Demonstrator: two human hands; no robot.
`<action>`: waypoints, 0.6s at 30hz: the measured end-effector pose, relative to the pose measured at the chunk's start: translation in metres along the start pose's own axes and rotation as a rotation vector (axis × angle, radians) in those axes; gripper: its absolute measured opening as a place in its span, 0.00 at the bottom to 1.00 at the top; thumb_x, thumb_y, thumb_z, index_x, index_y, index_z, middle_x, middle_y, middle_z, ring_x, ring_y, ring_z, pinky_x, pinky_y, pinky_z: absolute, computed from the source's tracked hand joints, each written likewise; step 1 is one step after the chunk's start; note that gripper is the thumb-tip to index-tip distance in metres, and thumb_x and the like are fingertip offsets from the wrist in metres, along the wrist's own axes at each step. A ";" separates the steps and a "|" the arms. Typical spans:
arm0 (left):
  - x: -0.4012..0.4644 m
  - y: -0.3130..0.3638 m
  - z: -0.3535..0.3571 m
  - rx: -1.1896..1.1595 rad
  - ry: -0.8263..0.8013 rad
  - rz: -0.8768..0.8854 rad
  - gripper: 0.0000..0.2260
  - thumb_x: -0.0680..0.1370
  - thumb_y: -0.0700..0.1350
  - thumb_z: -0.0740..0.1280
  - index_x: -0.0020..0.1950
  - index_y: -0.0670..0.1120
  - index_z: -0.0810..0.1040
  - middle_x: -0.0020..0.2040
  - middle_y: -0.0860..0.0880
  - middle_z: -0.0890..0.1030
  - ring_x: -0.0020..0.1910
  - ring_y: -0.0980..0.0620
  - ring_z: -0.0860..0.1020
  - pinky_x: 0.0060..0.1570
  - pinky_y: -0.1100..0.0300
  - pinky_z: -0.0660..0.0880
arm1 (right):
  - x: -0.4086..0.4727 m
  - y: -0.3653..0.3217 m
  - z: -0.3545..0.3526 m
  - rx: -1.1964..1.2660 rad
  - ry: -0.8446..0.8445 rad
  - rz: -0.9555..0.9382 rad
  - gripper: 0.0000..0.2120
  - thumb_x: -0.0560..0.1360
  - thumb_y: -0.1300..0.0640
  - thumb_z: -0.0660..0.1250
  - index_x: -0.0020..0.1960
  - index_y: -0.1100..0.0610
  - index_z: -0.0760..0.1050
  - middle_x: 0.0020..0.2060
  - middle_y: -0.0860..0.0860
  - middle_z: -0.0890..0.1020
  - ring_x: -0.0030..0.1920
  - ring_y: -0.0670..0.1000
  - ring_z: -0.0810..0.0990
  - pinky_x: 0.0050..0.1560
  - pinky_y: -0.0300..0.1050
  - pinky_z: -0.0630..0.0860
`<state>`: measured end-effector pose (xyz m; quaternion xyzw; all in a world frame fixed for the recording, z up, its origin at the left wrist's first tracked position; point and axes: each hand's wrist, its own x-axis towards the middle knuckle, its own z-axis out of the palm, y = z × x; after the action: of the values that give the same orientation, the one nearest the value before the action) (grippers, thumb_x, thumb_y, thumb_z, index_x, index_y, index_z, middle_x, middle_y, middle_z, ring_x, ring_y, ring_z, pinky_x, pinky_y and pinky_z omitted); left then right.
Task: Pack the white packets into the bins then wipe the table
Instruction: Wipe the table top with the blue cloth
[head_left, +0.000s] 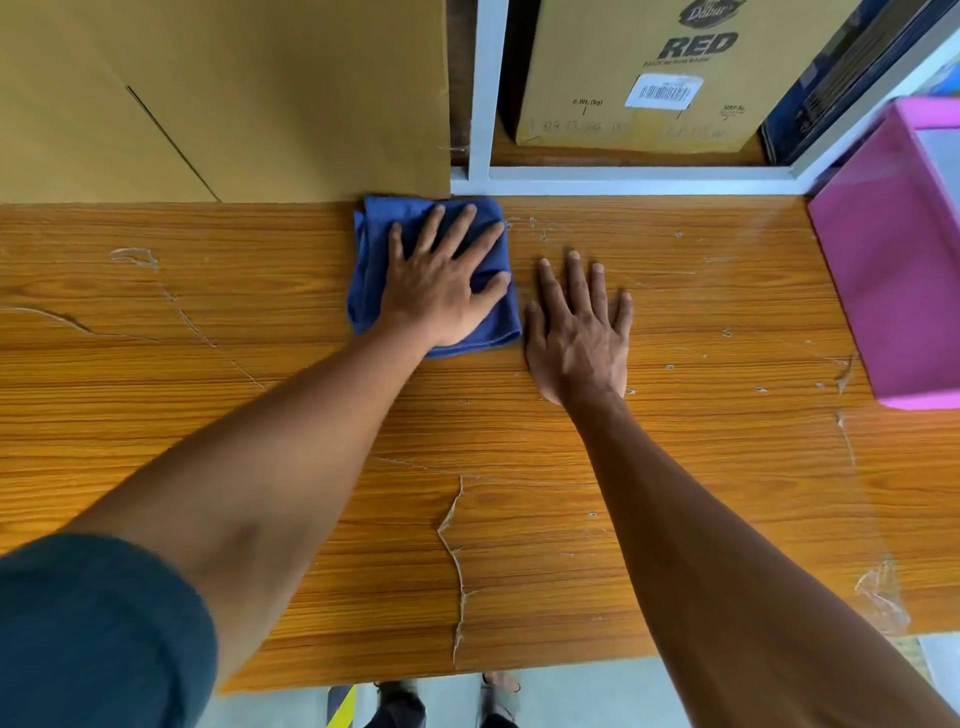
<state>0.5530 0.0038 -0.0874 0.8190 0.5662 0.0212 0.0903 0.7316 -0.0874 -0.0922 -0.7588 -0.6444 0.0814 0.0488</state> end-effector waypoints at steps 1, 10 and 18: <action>0.009 -0.003 -0.001 0.003 -0.004 -0.009 0.33 0.81 0.74 0.42 0.85 0.65 0.47 0.87 0.56 0.45 0.86 0.46 0.43 0.79 0.28 0.42 | 0.000 0.000 0.001 -0.002 0.006 0.003 0.30 0.86 0.37 0.36 0.85 0.42 0.41 0.85 0.46 0.41 0.85 0.53 0.38 0.82 0.65 0.42; -0.056 0.005 0.011 0.002 0.016 0.021 0.33 0.82 0.73 0.44 0.85 0.64 0.49 0.87 0.55 0.47 0.86 0.45 0.45 0.79 0.28 0.43 | -0.001 -0.002 0.002 -0.002 0.029 0.009 0.29 0.86 0.38 0.39 0.85 0.41 0.42 0.85 0.46 0.43 0.85 0.53 0.41 0.82 0.65 0.43; 0.013 -0.006 -0.003 -0.016 -0.051 0.014 0.33 0.81 0.73 0.42 0.85 0.64 0.46 0.87 0.55 0.44 0.86 0.45 0.41 0.78 0.29 0.40 | 0.001 -0.003 0.002 -0.012 0.022 0.020 0.29 0.86 0.37 0.38 0.85 0.40 0.42 0.85 0.44 0.42 0.85 0.52 0.40 0.83 0.63 0.42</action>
<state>0.5516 0.0186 -0.0861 0.8224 0.5580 0.0056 0.1110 0.7286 -0.0862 -0.0940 -0.7662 -0.6368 0.0696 0.0503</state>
